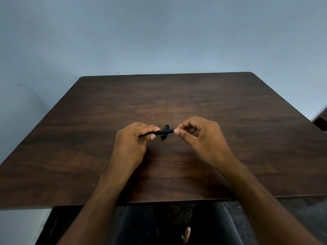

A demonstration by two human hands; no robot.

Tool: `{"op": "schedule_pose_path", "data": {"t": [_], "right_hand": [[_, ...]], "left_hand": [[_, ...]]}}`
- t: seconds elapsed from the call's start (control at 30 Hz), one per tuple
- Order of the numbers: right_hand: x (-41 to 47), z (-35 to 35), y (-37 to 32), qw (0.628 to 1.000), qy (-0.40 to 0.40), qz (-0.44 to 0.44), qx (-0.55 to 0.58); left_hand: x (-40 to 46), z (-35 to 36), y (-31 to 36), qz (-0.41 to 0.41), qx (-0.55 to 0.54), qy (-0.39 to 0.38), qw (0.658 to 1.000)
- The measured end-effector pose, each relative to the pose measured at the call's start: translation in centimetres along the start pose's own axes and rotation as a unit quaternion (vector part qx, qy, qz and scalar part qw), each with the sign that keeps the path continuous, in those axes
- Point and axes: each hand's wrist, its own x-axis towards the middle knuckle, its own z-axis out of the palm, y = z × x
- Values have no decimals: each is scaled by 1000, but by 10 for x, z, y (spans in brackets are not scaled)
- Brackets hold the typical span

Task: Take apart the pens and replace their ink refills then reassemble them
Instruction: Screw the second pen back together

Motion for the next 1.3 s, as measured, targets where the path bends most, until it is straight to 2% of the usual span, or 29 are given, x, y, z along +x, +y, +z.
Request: {"op": "schedule_pose_path", "data": {"t": [0.17,0.3,0.6,0.87,1.1,1.3], "right_hand": [[4,1,3,997,-31,-13,-63],[4,1,1,998,-48,-9,-41],[4,2,-3,992,-95,-46,-66],[4,3,-10,996,-78,-27,-27],[-1,4,-11,997,-62,33,40],[3,10,-12,995,-27,69,63]], "left_hand": [[0,0,1,2,5,1,1000],[1,-3,0,3,15,-3,1000],[0,-3,3,3,7,-4,1000],[-1,-1,2,18,8,16,1000],[-7,2,4,70,67,52,994],[-2,-5,5,14,21,60,998]]}}
